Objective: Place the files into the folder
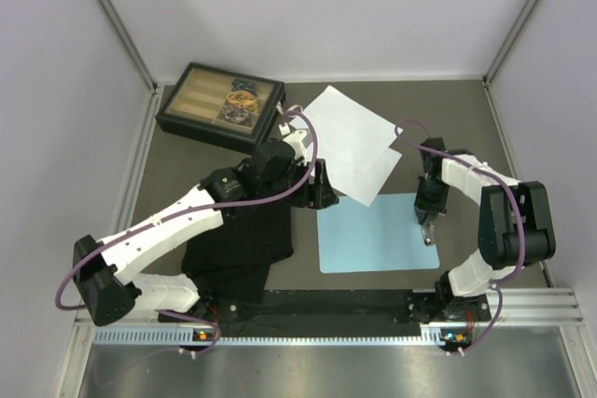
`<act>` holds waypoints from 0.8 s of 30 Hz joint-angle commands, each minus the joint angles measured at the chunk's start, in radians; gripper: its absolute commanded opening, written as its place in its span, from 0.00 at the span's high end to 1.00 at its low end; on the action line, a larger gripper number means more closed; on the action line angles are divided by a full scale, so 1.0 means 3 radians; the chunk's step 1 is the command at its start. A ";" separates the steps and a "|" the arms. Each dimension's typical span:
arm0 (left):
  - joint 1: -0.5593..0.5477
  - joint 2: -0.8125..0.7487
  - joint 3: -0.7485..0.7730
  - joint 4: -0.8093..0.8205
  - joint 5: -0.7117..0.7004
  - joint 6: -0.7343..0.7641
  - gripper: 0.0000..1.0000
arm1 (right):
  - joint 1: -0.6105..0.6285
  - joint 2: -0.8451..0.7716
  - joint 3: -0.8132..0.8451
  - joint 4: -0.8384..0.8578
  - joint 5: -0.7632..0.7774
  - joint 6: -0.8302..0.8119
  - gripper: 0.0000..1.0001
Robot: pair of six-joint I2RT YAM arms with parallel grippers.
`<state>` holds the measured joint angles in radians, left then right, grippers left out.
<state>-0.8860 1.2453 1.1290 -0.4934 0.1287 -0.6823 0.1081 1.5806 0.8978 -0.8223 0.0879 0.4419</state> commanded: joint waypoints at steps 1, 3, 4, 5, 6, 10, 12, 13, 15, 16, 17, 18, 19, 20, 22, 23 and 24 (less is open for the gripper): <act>-0.0018 -0.0030 -0.0020 0.0029 -0.0061 -0.0052 0.23 | -0.0043 0.0110 0.0045 0.0476 -0.0063 0.0112 1.00; -0.0018 0.0057 0.0005 0.0059 -0.0005 0.0003 0.23 | -0.0043 0.0100 0.0055 0.0471 -0.0088 0.0102 1.00; -0.0018 0.0093 0.0036 0.0065 0.0005 0.0034 0.23 | -0.0043 0.0100 0.0050 0.0471 -0.0104 0.0092 1.00; -0.0018 0.0179 0.0056 0.0070 0.0011 0.0065 0.23 | -0.0049 0.0085 0.0050 0.0450 -0.0109 0.0061 1.00; -0.0018 0.0236 0.0107 0.0080 0.0006 0.0126 0.23 | -0.0044 0.0070 0.0055 0.0415 -0.0119 0.0036 0.93; -0.0018 0.0563 0.0281 0.0121 0.0005 0.0295 0.23 | 0.0002 -0.0246 0.0045 0.0307 -0.0237 -0.0057 0.71; -0.0018 0.0757 0.0373 0.0136 -0.0010 0.0367 0.23 | 0.0018 -0.0405 0.0055 0.0271 -0.0283 -0.0113 0.59; -0.0018 0.0808 0.0394 0.0162 -0.0030 0.0377 0.23 | 0.0018 -0.0528 0.0121 0.0241 -0.0278 -0.0133 0.54; -0.0018 0.0926 0.0414 0.0294 -0.0061 0.0392 0.23 | 0.0018 -0.0610 0.0233 0.0251 -0.0242 -0.0215 0.41; -0.0012 0.0962 0.0419 0.0346 -0.0102 0.0393 0.23 | 0.0018 -0.0611 0.0381 0.0296 -0.0242 -0.0261 0.37; -0.0007 0.1028 0.0430 0.0457 -0.0137 0.0382 0.23 | 0.0018 -0.0535 0.0463 0.0454 -0.0277 -0.0271 0.32; -0.0002 0.1059 0.0450 0.0519 -0.0183 0.0357 0.23 | 0.0018 -0.0448 0.0560 0.0511 -0.0389 -0.0256 0.28; 0.0008 0.1095 0.0460 0.0586 -0.0275 0.0347 0.23 | 0.0008 -0.0326 0.0809 0.0577 -0.0461 -0.0206 0.27; 0.0028 0.1171 0.0491 0.0667 -0.0281 0.0331 0.23 | 0.0013 -0.0076 0.0948 0.0689 -0.0649 -0.0159 0.26; 0.0151 0.1355 0.0644 0.0852 -0.0256 0.0245 0.22 | 0.0013 0.0201 0.1346 0.0787 -0.0814 0.0009 0.25; 0.0207 0.1437 0.0710 0.0928 -0.0164 0.0214 0.22 | 0.0008 0.0309 0.1470 0.0833 -0.0926 0.0070 0.25; 0.0319 0.1529 0.0858 0.1086 -0.0097 0.0138 0.23 | 0.0003 0.0538 0.1689 0.0910 -0.0978 0.0127 0.25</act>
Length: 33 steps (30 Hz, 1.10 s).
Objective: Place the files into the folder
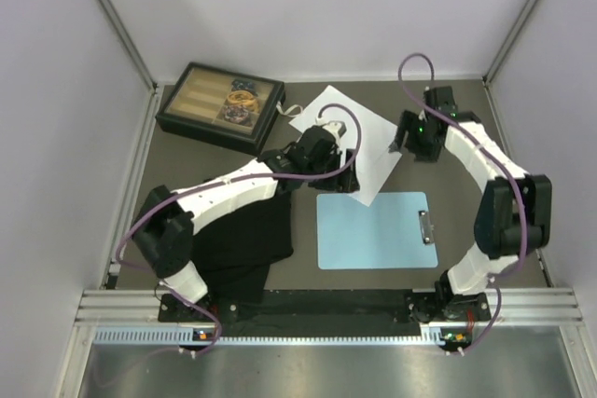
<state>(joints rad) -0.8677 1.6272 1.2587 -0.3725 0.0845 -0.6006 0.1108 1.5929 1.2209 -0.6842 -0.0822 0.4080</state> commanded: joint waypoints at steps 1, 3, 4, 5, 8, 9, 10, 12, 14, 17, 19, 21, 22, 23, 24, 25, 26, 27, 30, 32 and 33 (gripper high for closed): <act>0.0325 0.0469 0.0508 0.0760 0.0132 -0.0176 0.23 | -0.0037 0.0600 0.0715 0.0480 -0.0462 0.0337 0.25; 0.0519 0.0726 0.0814 0.0918 0.0448 -0.0334 0.24 | -0.0068 0.0927 0.1021 0.0511 -0.0620 0.0399 0.25; 0.0585 0.0985 0.0932 0.0955 0.0546 -0.0390 0.25 | -0.0103 0.1045 0.1114 0.0496 -0.0682 0.0460 0.26; 0.0692 0.1115 0.1171 0.0981 0.0678 -0.0467 0.27 | -0.0093 0.1132 0.1201 0.0491 -0.0702 0.0481 0.26; 0.0841 0.1565 0.1646 0.1022 0.0787 -0.0463 0.32 | -0.0109 0.1332 0.1376 0.0552 -0.0662 0.0522 0.27; 0.0867 0.1763 0.1775 0.0931 0.0807 -0.0457 0.34 | -0.0109 0.1338 0.1361 0.0573 -0.0631 0.0537 0.27; 0.0888 0.1846 0.1893 0.0889 0.0838 -0.0447 0.37 | -0.0114 0.1317 0.1330 0.0558 -0.0530 0.0572 0.28; 0.0903 0.2000 0.2063 0.0884 0.0884 -0.0427 0.38 | -0.0124 0.1211 0.1136 0.0588 -0.0468 0.0553 0.28; 0.0903 0.2067 0.2022 0.1042 0.0945 -0.0482 0.38 | -0.0149 0.1159 0.0968 0.0553 -0.0345 0.0502 0.30; 0.0903 0.2205 0.2007 0.1007 0.0920 -0.0488 0.40 | -0.0195 0.1087 0.0692 0.0614 -0.0396 0.0415 0.33; 0.0893 0.2200 0.1931 0.1001 0.0854 -0.0463 0.42 | -0.0221 0.1052 0.0594 0.0593 -0.0381 0.0404 0.35; 0.0837 0.2124 0.1762 0.1017 0.0787 -0.0386 0.42 | -0.0226 0.0995 0.0420 0.0649 -0.0436 0.0414 0.38; 0.0806 0.2103 0.1685 0.1012 0.0762 -0.0360 0.42 | -0.0221 0.0960 0.0344 0.0695 -0.0452 0.0440 0.39; 0.0801 0.2093 0.1649 0.0991 0.0756 -0.0340 0.42 | -0.0221 0.0883 0.0181 0.0802 -0.0472 0.0460 0.39; 0.0801 0.2093 0.1619 0.0966 0.0741 -0.0355 0.42 | -0.0226 0.0847 0.0098 0.0848 -0.0503 0.0511 0.38; 0.0806 0.2098 0.1573 0.0930 0.0665 -0.0370 0.42 | -0.0226 0.0811 0.0032 0.0894 -0.0513 0.0537 0.38; 0.0806 0.2103 0.1557 0.0869 0.0619 -0.0376 0.42 | -0.0226 0.0771 -0.0075 0.0940 -0.0513 0.0552 0.39; 0.0806 0.2133 0.1547 0.0843 0.0578 -0.0381 0.42 | -0.0226 0.0760 -0.0122 0.0966 -0.0518 0.0578 0.39; 0.0806 0.2261 0.1562 0.0680 0.0434 -0.0452 0.43 | -0.0206 0.0739 -0.0270 0.1068 -0.0585 0.0654 0.38; 0.0806 0.2363 0.1603 0.0603 0.0434 -0.0544 0.48 | -0.0165 0.0734 -0.0337 0.1115 -0.0605 0.0685 0.38; 0.0806 0.2374 0.1603 0.0537 0.0429 -0.0570 0.48 | -0.0140 0.0729 -0.0352 0.1130 -0.0600 0.0706 0.38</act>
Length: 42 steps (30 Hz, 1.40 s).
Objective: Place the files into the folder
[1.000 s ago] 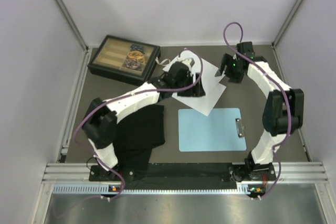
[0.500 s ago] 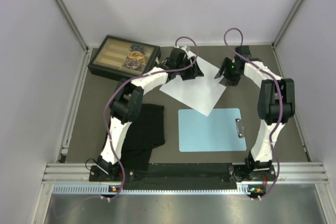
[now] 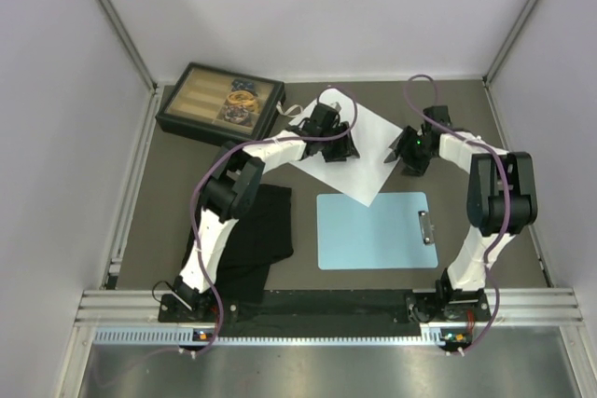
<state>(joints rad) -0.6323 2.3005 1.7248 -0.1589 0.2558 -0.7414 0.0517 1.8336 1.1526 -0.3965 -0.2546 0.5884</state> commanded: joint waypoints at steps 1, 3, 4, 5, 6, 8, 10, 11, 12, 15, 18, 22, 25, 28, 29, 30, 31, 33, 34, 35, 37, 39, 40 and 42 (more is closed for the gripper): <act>0.0027 0.0140 0.0008 -0.0181 -0.0152 -0.0156 0.49 | 0.0124 -0.0088 -0.0145 0.0181 -0.0015 0.0120 0.38; 0.0027 0.0119 -0.0068 -0.0130 -0.0142 -0.0213 0.50 | 0.0185 -0.0139 -0.0176 0.0192 0.0040 0.0155 0.38; 0.0032 0.0114 -0.0150 -0.0095 -0.0137 -0.0264 0.50 | 0.0216 -0.0155 -0.0206 0.0197 0.0066 0.0181 0.37; 0.0027 0.0099 -0.0191 -0.0079 -0.0132 -0.0290 0.50 | 0.0231 -0.0175 -0.0237 0.0212 0.0077 0.0247 0.37; 0.0032 0.0089 -0.0222 -0.0064 -0.0147 -0.0310 0.51 | 0.0237 -0.0226 -0.0268 0.0253 0.0082 0.0288 0.37; 0.0042 0.0068 -0.0309 -0.0013 -0.0147 -0.0366 0.51 | 0.0267 -0.0288 -0.0390 0.0309 0.0102 0.0405 0.37; 0.0047 0.0063 -0.0370 0.0038 -0.0137 -0.0417 0.51 | 0.0293 -0.0354 -0.0502 0.0396 0.0133 0.0462 0.37; 0.0052 0.0068 -0.0391 0.0059 -0.0122 -0.0433 0.51 | 0.0318 -0.0364 -0.0533 0.0417 0.0133 0.0508 0.37; 0.0047 0.0068 -0.0406 0.0079 -0.0106 -0.0448 0.51 | 0.0329 -0.0365 -0.0569 0.0447 0.0118 0.0534 0.37; 0.0067 0.0104 -0.0427 0.0075 -0.0045 -0.0494 0.51 | 0.0405 -0.0365 -0.0677 0.0555 0.0097 0.0600 0.37; 0.0078 0.0155 -0.0406 0.0069 0.0037 -0.0550 0.51 | 0.0487 -0.0354 -0.0723 0.0590 0.0143 0.0631 0.37; 0.0078 0.0191 -0.0416 0.0100 0.0088 -0.0591 0.51 | 0.0523 -0.0298 -0.0718 0.0647 0.0107 0.0662 0.36; 0.0078 0.0211 -0.0411 0.0115 0.0093 -0.0602 0.51 | 0.0518 -0.0293 -0.0723 0.0677 0.0107 0.0667 0.36; 0.0083 0.0247 -0.0401 0.0151 0.0134 -0.0622 0.51 | 0.0523 -0.0283 -0.0703 0.0693 0.0067 0.0641 0.36; 0.0078 0.0277 -0.0401 0.0166 0.0160 -0.0637 0.51 | 0.0523 -0.0283 -0.0703 0.0708 0.0051 0.0641 0.36; 0.0088 0.0288 -0.0406 0.0187 0.0200 -0.0658 0.51 | 0.0523 -0.0298 -0.0728 0.0769 -0.0020 0.0651 0.36; 0.0088 0.0303 -0.0406 0.0228 0.0221 -0.0693 0.51 | 0.0523 -0.0334 -0.0804 0.0942 -0.0056 0.0672 0.36; 0.0088 0.0334 -0.0401 0.0269 0.0257 -0.0724 0.51 | 0.0523 -0.0354 -0.0871 0.1101 -0.0153 0.0743 0.36; 0.0093 0.0339 -0.0401 0.0279 0.0257 -0.0750 0.51 | 0.0518 -0.0370 -0.0922 0.1239 -0.0174 0.0759 0.36; 0.0098 0.0349 -0.0401 0.0314 0.0267 -0.0760 0.51 | 0.0523 -0.0380 -0.0953 0.1301 -0.0174 0.0779 0.36; 0.0108 0.0359 -0.0391 0.0335 0.0293 -0.0786 0.51 | 0.0523 -0.0421 -0.1019 0.1444 -0.0154 0.0779 0.36; 0.0124 0.0365 -0.0381 0.0340 0.0293 -0.0801 0.51 | 0.0523 -0.0462 -0.1040 0.1587 -0.0158 0.0733 0.34; 0.0129 0.0370 -0.0370 0.0340 0.0303 -0.0801 0.51 | 0.0523 -0.0477 -0.1055 0.1633 -0.0159 0.0713 0.34; 0.0139 0.0380 -0.0350 0.0335 0.0308 -0.0801 0.51 | 0.0518 -0.0508 -0.1060 0.1746 -0.0184 0.0642 0.32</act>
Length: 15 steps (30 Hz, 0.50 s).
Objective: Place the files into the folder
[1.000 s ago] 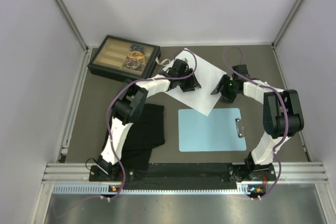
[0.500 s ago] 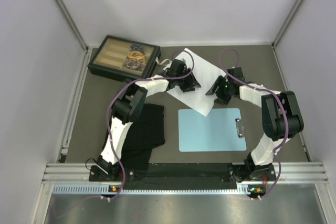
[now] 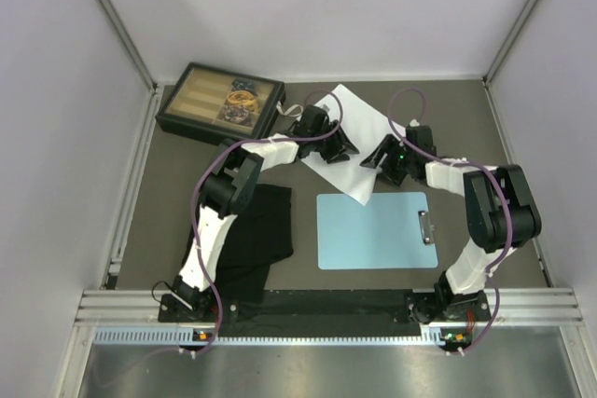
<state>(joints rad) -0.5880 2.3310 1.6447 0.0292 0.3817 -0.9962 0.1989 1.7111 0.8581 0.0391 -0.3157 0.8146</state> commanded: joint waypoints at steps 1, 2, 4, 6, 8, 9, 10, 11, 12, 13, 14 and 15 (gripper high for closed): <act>0.0002 0.0283 -0.0078 -0.0292 -0.0106 0.0043 0.51 | 0.0027 -0.0110 -0.0089 0.0345 -0.0006 -0.0133 0.31; 0.0007 0.0294 -0.0073 -0.0292 -0.0106 0.0033 0.51 | 0.0022 -0.0125 -0.0089 0.0416 -0.0042 -0.0159 0.30; 0.0022 0.0299 -0.0067 -0.0251 -0.0086 -0.0003 0.51 | 0.0007 -0.0115 -0.0109 0.0529 -0.0113 -0.0144 0.28; 0.0032 0.0314 -0.0067 -0.0220 -0.0076 -0.0054 0.52 | -0.0019 -0.0100 -0.0135 0.0712 -0.0211 -0.0093 0.27; 0.0038 0.0319 -0.0078 -0.0169 -0.0086 -0.0100 0.52 | -0.0054 -0.0094 -0.0171 0.0810 -0.0282 -0.0026 0.25; 0.0043 0.0319 -0.0108 -0.0138 -0.0091 -0.0156 0.52 | -0.0060 -0.0094 -0.0171 0.0856 -0.0282 0.0010 0.24; 0.0043 0.0319 -0.0129 -0.0032 -0.0086 -0.0192 0.52 | -0.0080 -0.0089 -0.0211 0.0943 -0.0298 0.0045 0.24; 0.0053 0.0324 -0.0144 0.0010 -0.0096 -0.0222 0.52 | -0.0111 -0.0099 -0.0247 0.1019 -0.0343 0.0132 0.24; 0.0058 0.0329 -0.0169 0.0040 -0.0106 -0.0289 0.52 | -0.0131 -0.0105 -0.0329 0.1096 -0.0359 0.0188 0.22; 0.0063 0.0345 -0.0180 0.0107 -0.0101 -0.0325 0.52 | -0.0147 -0.0089 -0.0375 0.1330 -0.0394 0.0250 0.22; 0.0068 0.0360 -0.0185 0.0148 -0.0101 -0.0360 0.52 | -0.0192 -0.0074 -0.0411 0.1423 -0.0461 0.0357 0.22; 0.0073 0.0370 -0.0195 0.0184 -0.0091 -0.0442 0.52 | -0.0203 -0.0049 -0.0436 0.1525 -0.0502 0.0393 0.22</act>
<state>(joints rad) -0.5732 2.3577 1.6386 0.1078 0.4202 -1.0866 0.1688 1.7081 0.7689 0.2974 -0.3992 0.8486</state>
